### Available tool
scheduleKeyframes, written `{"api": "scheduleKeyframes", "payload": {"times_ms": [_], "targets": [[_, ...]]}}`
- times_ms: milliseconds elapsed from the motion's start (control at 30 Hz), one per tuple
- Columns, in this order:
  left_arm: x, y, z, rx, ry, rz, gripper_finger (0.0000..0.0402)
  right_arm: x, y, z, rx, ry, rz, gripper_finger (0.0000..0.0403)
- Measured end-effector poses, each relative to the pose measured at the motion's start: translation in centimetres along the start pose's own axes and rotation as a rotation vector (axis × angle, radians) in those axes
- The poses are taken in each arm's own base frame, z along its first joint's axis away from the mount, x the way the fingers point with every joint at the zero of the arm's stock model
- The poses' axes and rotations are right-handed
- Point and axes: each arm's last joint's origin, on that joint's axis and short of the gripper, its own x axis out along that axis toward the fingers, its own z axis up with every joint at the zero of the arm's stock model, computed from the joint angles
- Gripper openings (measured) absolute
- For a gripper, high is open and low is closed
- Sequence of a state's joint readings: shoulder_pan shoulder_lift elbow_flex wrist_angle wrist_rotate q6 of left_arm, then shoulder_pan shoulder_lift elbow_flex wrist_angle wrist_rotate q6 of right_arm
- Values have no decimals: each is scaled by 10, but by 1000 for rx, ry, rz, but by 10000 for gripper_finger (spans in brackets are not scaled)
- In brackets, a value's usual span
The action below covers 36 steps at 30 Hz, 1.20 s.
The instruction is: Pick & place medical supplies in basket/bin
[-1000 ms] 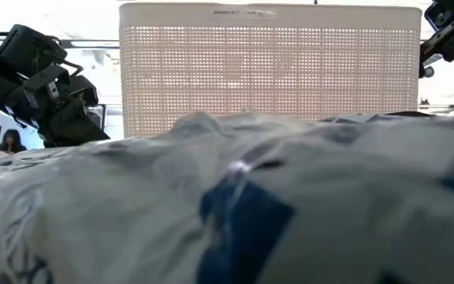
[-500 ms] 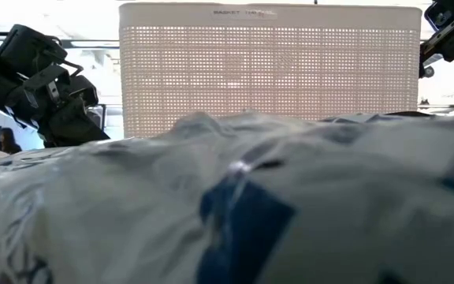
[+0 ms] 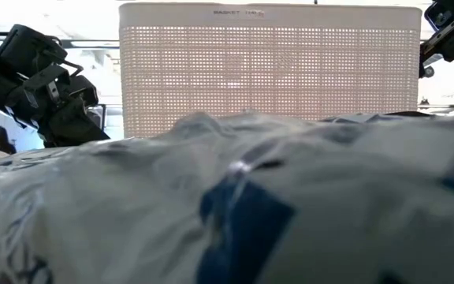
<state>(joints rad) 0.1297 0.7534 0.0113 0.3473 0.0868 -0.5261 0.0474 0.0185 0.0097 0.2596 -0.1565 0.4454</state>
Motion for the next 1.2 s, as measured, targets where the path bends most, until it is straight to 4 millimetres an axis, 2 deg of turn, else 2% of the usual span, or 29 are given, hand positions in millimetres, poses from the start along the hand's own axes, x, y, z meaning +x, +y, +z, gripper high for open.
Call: {"api": "scheduleKeyframes", "payload": {"times_ms": [1067, 1200], "targets": [[0, 0, 0, 0, -1, 0, 74, 0, 0, 0, 0, -1, 0, 293], [0, 1, 1, 0, -26, 44, 74, 0, 0, 0, 0, -1, 0, 293]]}}
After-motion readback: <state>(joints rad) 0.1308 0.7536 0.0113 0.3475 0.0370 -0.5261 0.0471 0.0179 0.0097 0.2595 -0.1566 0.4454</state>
